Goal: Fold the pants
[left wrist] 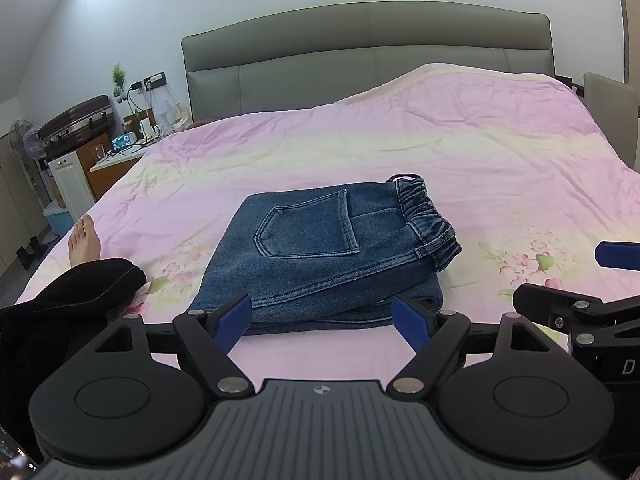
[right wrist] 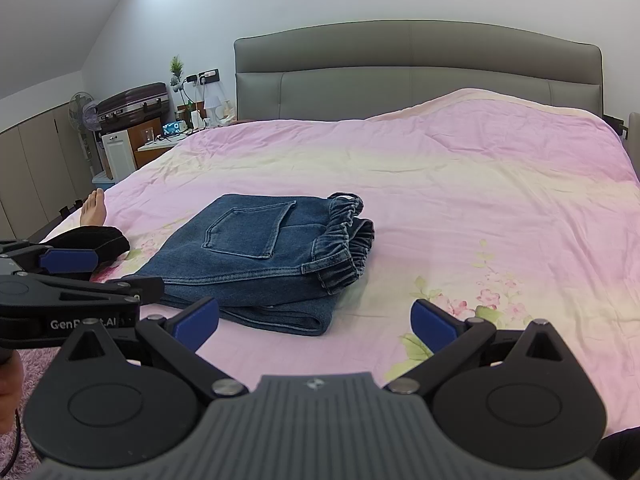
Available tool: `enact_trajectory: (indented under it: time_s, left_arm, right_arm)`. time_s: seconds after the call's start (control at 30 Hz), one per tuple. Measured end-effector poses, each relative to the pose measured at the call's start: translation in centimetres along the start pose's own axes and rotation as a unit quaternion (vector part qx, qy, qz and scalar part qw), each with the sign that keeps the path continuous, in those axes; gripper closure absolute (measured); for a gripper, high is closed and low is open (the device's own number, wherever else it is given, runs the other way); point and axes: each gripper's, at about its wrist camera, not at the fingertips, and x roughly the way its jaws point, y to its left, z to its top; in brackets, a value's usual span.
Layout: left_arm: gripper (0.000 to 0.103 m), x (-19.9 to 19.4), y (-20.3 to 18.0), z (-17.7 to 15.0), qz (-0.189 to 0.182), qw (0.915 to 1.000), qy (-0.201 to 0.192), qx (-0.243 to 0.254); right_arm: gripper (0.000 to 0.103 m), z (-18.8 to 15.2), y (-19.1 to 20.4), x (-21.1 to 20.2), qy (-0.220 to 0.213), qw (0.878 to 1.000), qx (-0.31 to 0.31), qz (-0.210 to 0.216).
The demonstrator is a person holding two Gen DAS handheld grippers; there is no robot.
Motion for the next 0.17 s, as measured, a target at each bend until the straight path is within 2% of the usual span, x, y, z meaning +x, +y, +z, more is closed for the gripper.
enact_trajectory:
  time_s: [0.17]
  left_arm:
    - [0.009,-0.04,-0.02,0.09,-0.004,1.0,-0.003,-0.004]
  right_arm:
    - [0.005,0.01,-0.05,0.16,0.001,1.0,0.003,-0.001]
